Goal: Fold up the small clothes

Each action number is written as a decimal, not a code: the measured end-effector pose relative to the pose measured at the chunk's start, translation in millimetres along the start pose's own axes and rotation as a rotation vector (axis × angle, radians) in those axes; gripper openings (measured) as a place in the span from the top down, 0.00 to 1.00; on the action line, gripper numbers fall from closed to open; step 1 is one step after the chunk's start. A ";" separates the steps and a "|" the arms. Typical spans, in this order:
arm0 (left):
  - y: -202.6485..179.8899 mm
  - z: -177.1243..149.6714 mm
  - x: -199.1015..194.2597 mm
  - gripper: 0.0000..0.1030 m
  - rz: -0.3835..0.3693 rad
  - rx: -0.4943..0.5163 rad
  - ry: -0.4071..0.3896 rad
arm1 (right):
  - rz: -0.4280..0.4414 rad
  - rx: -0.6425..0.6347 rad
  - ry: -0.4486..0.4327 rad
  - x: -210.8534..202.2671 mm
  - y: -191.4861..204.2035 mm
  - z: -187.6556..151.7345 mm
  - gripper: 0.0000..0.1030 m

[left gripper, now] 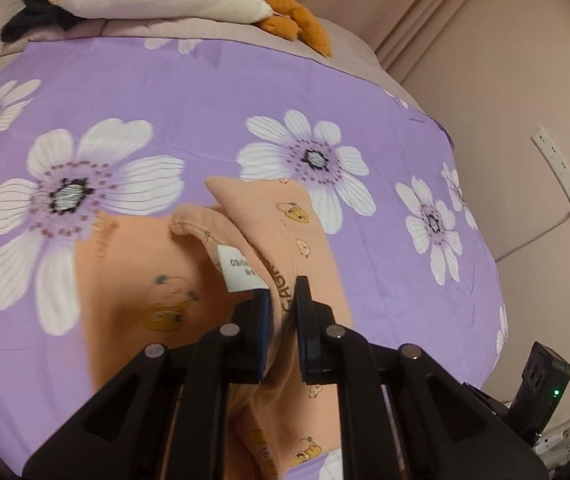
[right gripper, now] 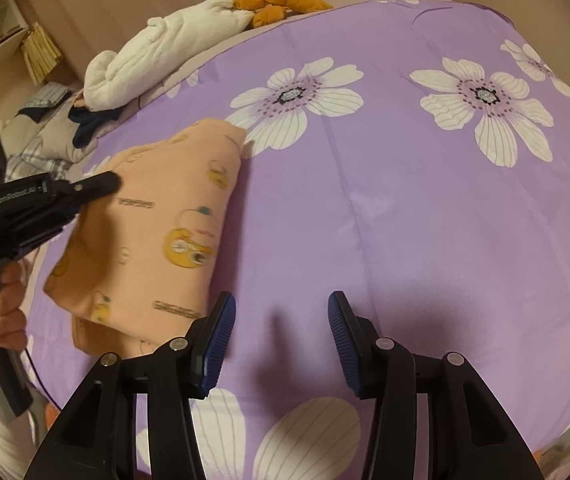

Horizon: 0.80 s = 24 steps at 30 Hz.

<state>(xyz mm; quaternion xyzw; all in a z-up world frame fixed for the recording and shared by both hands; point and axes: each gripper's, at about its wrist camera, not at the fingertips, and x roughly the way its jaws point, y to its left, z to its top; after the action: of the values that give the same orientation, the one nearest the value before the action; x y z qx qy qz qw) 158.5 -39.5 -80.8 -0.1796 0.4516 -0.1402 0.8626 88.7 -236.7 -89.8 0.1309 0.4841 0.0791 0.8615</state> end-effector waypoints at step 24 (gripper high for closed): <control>83.3 -48.8 -0.5 0.83 0.166 -0.125 0.041 | 0.023 -0.051 0.045 16.3 26.9 0.4 0.53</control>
<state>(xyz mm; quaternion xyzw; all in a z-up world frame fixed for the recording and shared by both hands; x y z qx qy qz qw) 124.4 26.4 -142.6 -0.1919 0.4903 -0.0433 0.8491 97.2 -206.8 -94.7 0.1126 0.4997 0.1044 0.8525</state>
